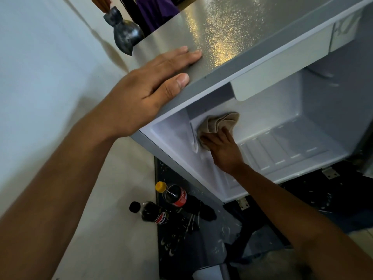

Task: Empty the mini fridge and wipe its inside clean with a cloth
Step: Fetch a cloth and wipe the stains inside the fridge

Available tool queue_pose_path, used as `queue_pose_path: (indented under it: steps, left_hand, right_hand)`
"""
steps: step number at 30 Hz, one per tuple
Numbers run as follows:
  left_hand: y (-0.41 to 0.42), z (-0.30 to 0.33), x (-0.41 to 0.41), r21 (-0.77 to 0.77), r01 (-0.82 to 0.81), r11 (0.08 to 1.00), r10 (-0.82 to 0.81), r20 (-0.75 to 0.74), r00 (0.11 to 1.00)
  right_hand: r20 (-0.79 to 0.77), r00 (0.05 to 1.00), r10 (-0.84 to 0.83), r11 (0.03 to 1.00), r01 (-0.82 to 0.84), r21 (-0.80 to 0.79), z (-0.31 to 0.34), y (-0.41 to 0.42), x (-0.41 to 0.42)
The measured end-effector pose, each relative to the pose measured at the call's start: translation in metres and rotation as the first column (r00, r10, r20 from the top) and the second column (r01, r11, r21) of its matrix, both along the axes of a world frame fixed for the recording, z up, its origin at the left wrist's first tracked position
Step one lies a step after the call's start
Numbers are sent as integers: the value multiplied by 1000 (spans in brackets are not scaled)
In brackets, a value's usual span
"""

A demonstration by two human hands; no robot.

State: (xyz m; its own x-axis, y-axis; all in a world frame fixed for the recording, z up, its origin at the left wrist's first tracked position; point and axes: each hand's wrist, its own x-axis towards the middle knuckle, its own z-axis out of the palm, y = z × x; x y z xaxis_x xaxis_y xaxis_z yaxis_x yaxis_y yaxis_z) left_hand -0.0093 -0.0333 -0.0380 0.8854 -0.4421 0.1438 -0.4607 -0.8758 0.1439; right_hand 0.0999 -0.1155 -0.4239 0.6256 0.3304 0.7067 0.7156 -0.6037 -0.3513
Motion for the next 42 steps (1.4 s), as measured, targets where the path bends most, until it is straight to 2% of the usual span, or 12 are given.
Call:
queue_pose_path:
  steps: [4, 10, 14, 17, 23, 30, 33, 35, 36, 37, 39, 42]
  left_hand:
    - [0, 1, 0, 2, -9, 1000, 9, -2, 1000]
    - [0, 1, 1, 4, -10, 1000, 10, -16, 1000]
    - [2, 0, 2, 5, -3, 1000, 3, -24, 1000]
    - [1, 0, 2, -12, -9, 1000, 8, -38, 999]
    - [0, 0, 1, -9, -18, 1000, 17, -45, 999]
    - [1, 0, 1, -28, -12, 1000, 10, -45, 999]
    - [1, -1, 1, -6, -14, 1000, 14, -40, 999]
    - [1, -1, 1, -9, -12, 1000, 12, -34, 999]
    - [0, -1, 1, -15, -9, 1000, 9, -32, 999]
    - [0, -1, 1, -21, -8, 1000, 7, -31, 1000]
    - [0, -1, 1, -23, -9, 1000, 8, -33, 999]
    - [-1, -1, 1, -12, -14, 1000, 14, -39, 999]
  right_hand:
    - [-17, 992, -126, 989, 127, 75, 12, -11, 13]
    - [-273, 898, -345, 862, 418, 287, 7, -52, 40]
    - [-427, 855, -294, 763, 479, 435, 4, -78, 46]
    - [-429, 860, -276, 764, 467, 445, 6, -103, 53]
    - [-541, 769, -339, 648, 608, 459, 20, -140, 76]
    - [-773, 624, -113, 422, 735, 532, 10, -108, 50]
    - [-797, 563, -217, 338, 809, 480, 28, -107, 52]
    - [-774, 592, -223, 315, 795, 518, 46, -102, 61]
    - [-719, 658, -224, 324, 746, 582, 56, -97, 62]
    - [-651, 719, -243, 412, 684, 602, 58, -88, 60]
    - [-589, 748, -307, 523, 649, 552, 53, -66, 53]
    - [-531, 810, -248, 615, 555, 560, 43, -34, 33]
